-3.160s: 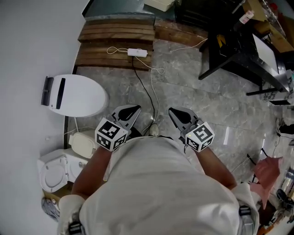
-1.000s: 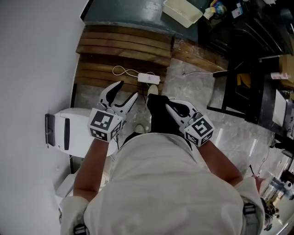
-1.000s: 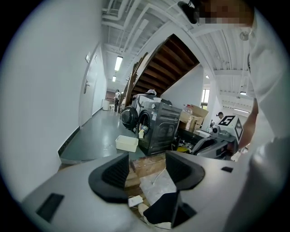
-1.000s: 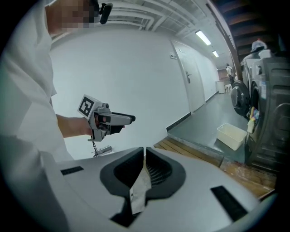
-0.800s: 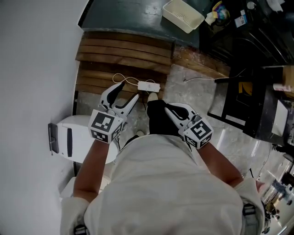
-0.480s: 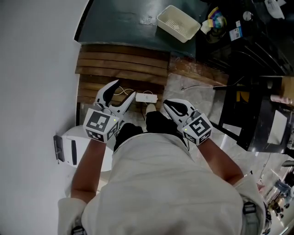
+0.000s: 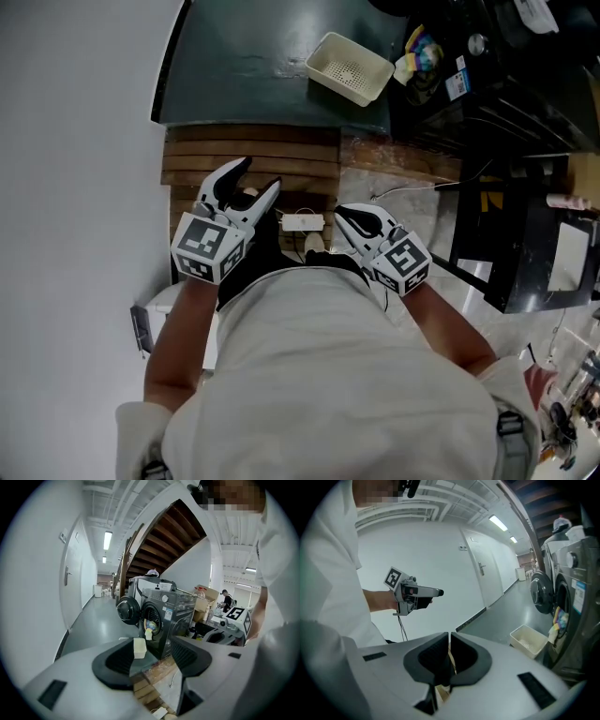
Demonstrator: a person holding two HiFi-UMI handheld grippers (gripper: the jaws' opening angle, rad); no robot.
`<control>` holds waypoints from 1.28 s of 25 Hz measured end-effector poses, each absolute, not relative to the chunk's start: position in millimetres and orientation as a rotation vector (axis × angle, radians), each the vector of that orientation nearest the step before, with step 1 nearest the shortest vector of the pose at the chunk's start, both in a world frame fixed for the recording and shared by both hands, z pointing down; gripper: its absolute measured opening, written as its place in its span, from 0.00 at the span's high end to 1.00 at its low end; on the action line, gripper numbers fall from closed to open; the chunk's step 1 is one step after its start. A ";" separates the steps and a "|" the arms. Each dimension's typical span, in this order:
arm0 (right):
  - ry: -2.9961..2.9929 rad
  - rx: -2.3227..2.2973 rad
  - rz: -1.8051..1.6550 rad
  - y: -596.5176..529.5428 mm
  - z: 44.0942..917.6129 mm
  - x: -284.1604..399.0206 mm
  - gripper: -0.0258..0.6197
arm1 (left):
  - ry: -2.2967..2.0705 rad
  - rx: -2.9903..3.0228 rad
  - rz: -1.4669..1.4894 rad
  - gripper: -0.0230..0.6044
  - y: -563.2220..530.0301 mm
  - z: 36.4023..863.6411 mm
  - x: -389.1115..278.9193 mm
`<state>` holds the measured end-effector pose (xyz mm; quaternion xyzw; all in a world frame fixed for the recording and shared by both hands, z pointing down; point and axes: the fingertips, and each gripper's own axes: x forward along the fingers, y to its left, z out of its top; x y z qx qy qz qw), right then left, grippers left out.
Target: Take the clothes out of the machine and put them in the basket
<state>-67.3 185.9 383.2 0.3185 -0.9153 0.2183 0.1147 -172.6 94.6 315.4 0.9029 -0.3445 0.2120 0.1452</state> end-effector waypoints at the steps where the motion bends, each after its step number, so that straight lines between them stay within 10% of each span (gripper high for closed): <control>1: -2.677 0.956 0.647 179.0 383.1 -66.3 0.94 | -0.975 2.609 0.614 0.57 85.0 314.8 -169.5; 32: -2.244 1.611 0.844 -177.1 284.9 -159.5 0.94 | -0.040 2.820 0.756 0.57 -303.0 281.2 -152.6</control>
